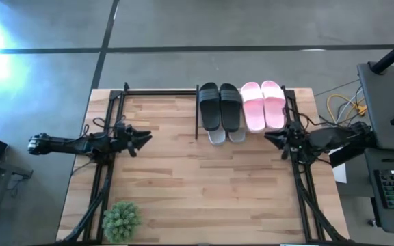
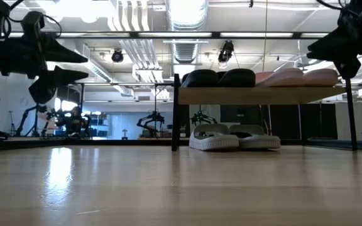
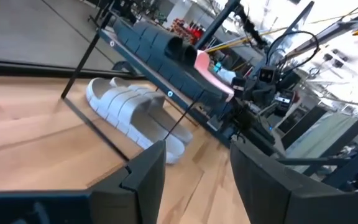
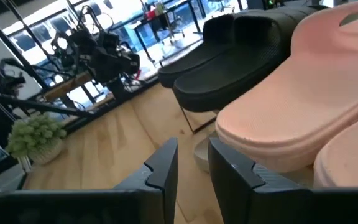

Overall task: Pick and place slides into the shelf
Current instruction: Return to Home Position

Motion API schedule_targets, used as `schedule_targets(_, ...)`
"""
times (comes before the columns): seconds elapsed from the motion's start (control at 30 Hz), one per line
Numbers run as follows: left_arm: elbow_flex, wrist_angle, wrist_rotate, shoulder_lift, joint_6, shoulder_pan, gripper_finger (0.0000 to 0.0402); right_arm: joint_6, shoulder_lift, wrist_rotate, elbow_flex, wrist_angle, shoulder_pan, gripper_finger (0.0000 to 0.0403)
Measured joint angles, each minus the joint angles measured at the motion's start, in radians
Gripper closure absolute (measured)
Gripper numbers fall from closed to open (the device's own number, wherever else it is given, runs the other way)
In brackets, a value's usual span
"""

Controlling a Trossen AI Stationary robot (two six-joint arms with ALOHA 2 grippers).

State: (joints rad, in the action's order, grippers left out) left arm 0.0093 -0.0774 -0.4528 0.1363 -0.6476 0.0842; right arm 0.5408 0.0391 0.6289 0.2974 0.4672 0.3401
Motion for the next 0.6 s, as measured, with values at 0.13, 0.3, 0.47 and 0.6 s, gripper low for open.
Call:
schedule_targets(0.13, 0.000, 0.000, 0.001, 0.030, 0.000, 0.000, 0.0236, 0.000, 0.010, 0.000, -0.010, 0.000, 0.000, 0.0322)
schedule_targets(0.3, -0.001, 0.000, 0.001, 0.062, 0.000, 0.000, 0.0236, 0.000, 0.010, 0.000, -0.019, 0.000, 0.000, 0.0330)
schedule_targets(0.47, -0.001, -0.001, 0.002, 0.087, 0.000, 0.000, 0.0236, 0.000, 0.010, 0.000, -0.016, 0.001, 0.000, 0.0334)
schedule_targets(0.6, -0.001, -0.001, 0.002, 0.103, 0.000, 0.000, 0.0236, -0.001, 0.010, -0.001, -0.013, 0.000, 0.000, 0.0330)
